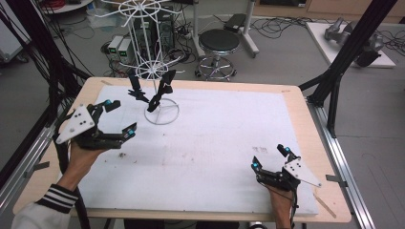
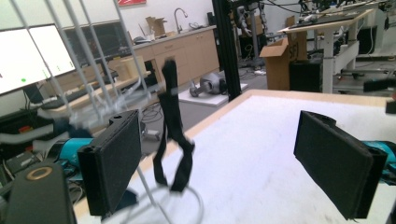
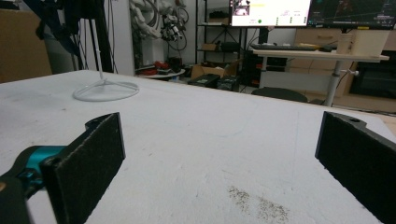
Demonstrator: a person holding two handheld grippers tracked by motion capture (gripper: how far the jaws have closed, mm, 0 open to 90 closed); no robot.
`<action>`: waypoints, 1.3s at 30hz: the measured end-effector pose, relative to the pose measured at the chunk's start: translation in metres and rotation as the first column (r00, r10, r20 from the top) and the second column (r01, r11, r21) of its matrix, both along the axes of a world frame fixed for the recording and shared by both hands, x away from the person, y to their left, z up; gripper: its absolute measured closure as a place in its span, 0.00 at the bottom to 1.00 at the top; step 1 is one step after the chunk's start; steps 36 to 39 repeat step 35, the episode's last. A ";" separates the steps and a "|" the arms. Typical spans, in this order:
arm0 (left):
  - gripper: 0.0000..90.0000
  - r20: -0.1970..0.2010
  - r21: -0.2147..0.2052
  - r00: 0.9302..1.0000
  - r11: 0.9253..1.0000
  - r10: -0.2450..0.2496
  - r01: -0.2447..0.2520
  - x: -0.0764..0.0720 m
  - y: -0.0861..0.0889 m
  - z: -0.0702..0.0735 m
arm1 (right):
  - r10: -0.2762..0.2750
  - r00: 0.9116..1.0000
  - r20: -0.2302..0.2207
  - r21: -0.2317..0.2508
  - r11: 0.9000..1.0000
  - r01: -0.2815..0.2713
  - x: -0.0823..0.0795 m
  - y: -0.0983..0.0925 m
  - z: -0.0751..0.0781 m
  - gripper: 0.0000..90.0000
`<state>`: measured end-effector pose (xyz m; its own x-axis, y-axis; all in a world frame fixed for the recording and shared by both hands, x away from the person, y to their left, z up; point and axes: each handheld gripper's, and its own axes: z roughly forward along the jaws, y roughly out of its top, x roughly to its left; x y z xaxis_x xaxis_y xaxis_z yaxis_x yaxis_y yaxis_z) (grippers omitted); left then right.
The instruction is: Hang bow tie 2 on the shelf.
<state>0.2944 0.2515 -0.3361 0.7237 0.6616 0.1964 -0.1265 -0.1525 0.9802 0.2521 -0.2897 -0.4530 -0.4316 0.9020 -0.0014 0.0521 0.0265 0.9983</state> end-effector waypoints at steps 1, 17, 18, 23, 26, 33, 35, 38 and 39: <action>0.17 0.002 -0.011 1.000 1.000 0.001 -0.001 -0.002 0.004 -0.008 | 0.000 1.000 0.001 -0.002 1.000 0.000 0.000 0.000 0.000 0.01; 0.17 -0.075 -0.107 0.995 0.991 0.068 -0.076 -0.019 0.035 -0.096 | -0.009 1.000 0.005 -0.006 1.000 0.009 -0.001 0.001 0.000 0.01; 0.17 -0.072 -0.126 0.995 0.989 0.066 -0.075 -0.019 0.036 -0.100 | -0.010 1.000 0.005 -0.006 1.000 0.010 -0.001 0.001 0.000 0.01; 0.17 -0.090 -0.156 0.993 0.984 0.074 -0.087 -0.018 0.039 -0.110 | -0.009 1.000 0.008 -0.011 1.000 0.009 -0.001 0.002 0.000 0.01; 0.17 -0.095 -0.168 0.992 0.981 0.086 -0.101 -0.018 0.040 -0.114 | -0.011 1.000 0.007 -0.013 1.000 0.011 -0.001 0.001 0.000 0.01; 0.17 -0.087 -0.176 0.992 0.979 0.089 -0.103 -0.019 0.040 -0.117 | -0.010 1.000 0.006 -0.013 1.000 0.010 -0.001 0.002 0.000 0.01; 0.17 -0.092 -0.181 0.992 0.978 0.086 -0.101 -0.020 0.041 -0.118 | -0.008 1.000 0.009 -0.019 1.000 0.008 -0.002 0.002 0.000 0.01; 0.17 -0.092 -0.181 0.992 0.978 0.086 -0.101 -0.020 0.041 -0.118 | -0.008 1.000 0.009 -0.019 1.000 0.008 -0.002 0.002 0.000 0.01; 0.17 -0.092 -0.181 0.992 0.978 0.086 -0.101 -0.020 0.041 -0.118 | -0.008 1.000 0.009 -0.019 1.000 0.008 -0.002 0.002 0.000 0.01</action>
